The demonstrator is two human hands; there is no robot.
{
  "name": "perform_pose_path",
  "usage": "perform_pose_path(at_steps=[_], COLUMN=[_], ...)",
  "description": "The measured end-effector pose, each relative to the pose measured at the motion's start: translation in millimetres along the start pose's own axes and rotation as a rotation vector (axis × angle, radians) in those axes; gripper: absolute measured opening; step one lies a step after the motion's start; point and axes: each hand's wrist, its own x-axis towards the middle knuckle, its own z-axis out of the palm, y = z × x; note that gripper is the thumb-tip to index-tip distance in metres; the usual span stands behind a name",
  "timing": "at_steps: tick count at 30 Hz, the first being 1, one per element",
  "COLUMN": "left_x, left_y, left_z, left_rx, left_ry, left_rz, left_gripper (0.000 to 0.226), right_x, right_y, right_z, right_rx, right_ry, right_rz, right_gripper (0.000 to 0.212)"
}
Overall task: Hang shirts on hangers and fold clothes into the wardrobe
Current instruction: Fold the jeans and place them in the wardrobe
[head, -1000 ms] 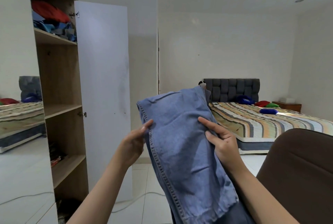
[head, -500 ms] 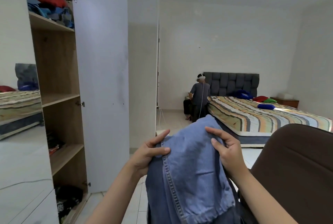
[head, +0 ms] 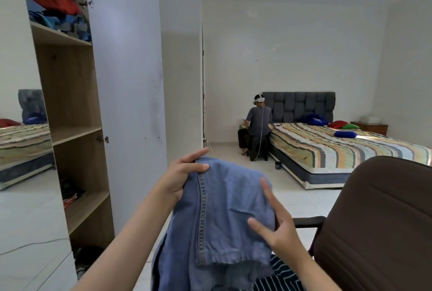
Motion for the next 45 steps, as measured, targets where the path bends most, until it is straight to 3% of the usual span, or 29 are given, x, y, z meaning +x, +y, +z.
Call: perform_pose_path(at_steps=[7, 10, 15, 24, 27, 29, 33, 36, 39, 41, 45], left_x=[-4.0, -11.6, -24.6, -53.2, -53.6, -52.1, -46.6, -44.3, -40.8, -38.3, -34.1], left_y=[18.8, 20.3, 5.0, -65.3, -66.5, -62.9, -55.7, -47.7, -39.2, -36.0, -31.4], left_z=[-22.4, -30.9, -44.3, -45.2, -40.6, -34.4, -25.2, -24.7, -23.6, -22.5, -31.0], left_rx=[0.046, 0.051, -0.02, -0.027, -0.058, -0.005, -0.043, -0.181, -0.265, -0.304, -0.343], left_ry=[-0.011, -0.032, -0.116, -0.16, -0.238, -0.254, -0.123, -0.028, 0.007, 0.028, 0.06], left_rz=[-0.074, -0.08, -0.065, -0.035, -0.006, 0.007, 0.088, 0.136, 0.155, 0.161, 0.157], left_gripper=[0.037, 0.041, 0.047, 0.094, 0.089, 0.073, 0.053, 0.042, 0.043, 0.041, 0.042], right_x=[27.5, 40.3, 53.8, 62.6, 61.7, 59.0, 53.6, 46.7, 36.5, 29.1, 23.1], right_y=[-29.3, -41.3, -57.1, -45.6, -36.8, -33.1, -31.3, -32.8, -30.1, -25.5, -9.7], right_z=[16.8, 15.4, 12.2, 5.7, 3.0, 3.2, -2.3, -13.0, -10.8, -2.6, 4.4], right_rx=[0.229, 0.327, 0.29, 0.108, 0.028, -0.014, -0.058, 0.214, 0.547, 0.502, 0.17], right_ry=[0.184, 0.191, 0.165, 0.255, 0.314, 0.301, 0.224, 0.094, 0.092, 0.089, -0.028], right_rz=[-0.012, -0.014, -0.057, -0.037, -0.04, -0.052, -0.043, 0.075, 0.155, 0.151, 0.053], right_gripper=[0.056, 0.053, 0.048, 0.039, 0.04, 0.04, 0.034, 0.047, 0.064, 0.064, 0.068])
